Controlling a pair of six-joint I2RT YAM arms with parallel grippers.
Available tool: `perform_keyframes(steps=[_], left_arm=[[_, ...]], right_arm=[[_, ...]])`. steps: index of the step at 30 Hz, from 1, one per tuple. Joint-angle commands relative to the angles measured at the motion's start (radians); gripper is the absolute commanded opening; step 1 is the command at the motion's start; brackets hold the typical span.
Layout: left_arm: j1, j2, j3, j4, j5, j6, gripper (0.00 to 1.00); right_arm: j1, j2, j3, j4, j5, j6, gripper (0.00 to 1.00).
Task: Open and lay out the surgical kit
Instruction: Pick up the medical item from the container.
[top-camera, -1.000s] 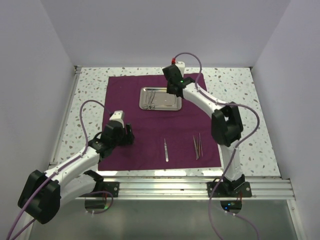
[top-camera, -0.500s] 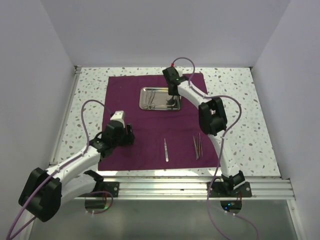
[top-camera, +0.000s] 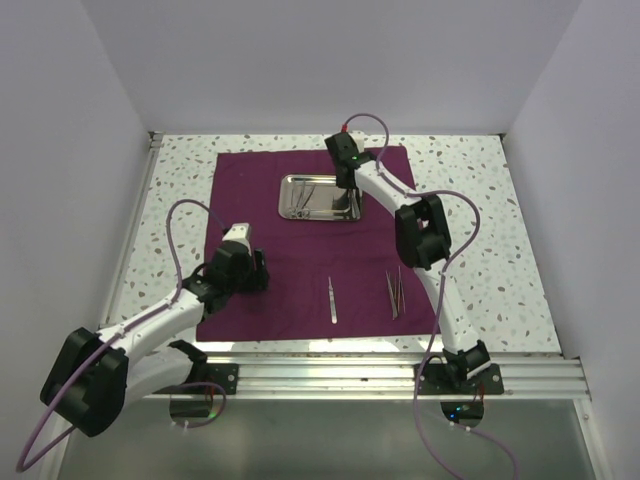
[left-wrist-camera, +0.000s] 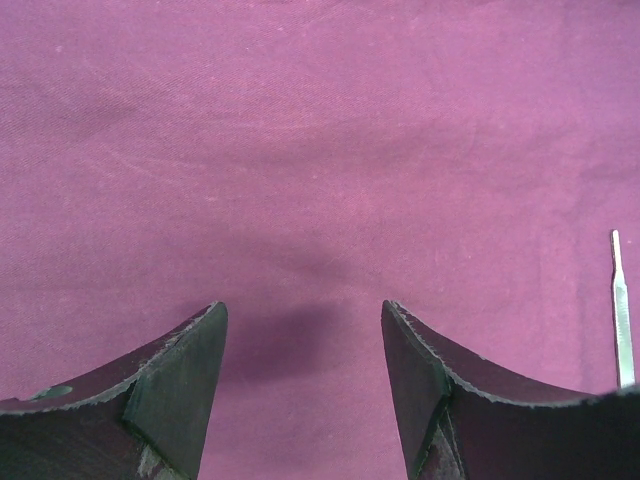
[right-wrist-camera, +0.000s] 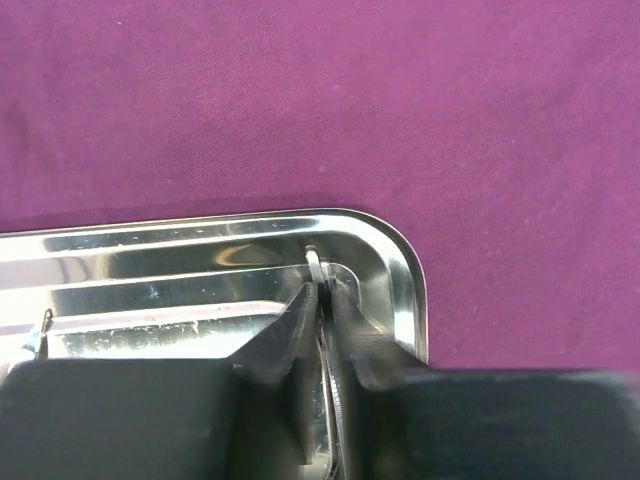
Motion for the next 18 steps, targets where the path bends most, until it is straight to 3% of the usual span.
perform_keyframes(steps=[1,4,10,18], left_arm=[[-0.005,0.006,0.022,0.043,-0.024,0.013,0.67],[-0.005,0.007,0.024,0.042,-0.027,0.013,0.67],[-0.005,0.015,0.024,0.042,-0.031,0.013,0.67],[-0.005,0.015,0.024,0.039,-0.039,0.011,0.67]], right_arm=[[-0.016,0.036,-0.02,-0.007,-0.021,-0.007,0.09],[-0.021,0.036,-0.047,-0.001,-0.024,-0.004,0.0],[-0.027,0.019,-0.053,0.005,-0.024,-0.004,0.0],[-0.026,-0.146,-0.088,0.037,-0.02,-0.012,0.0]])
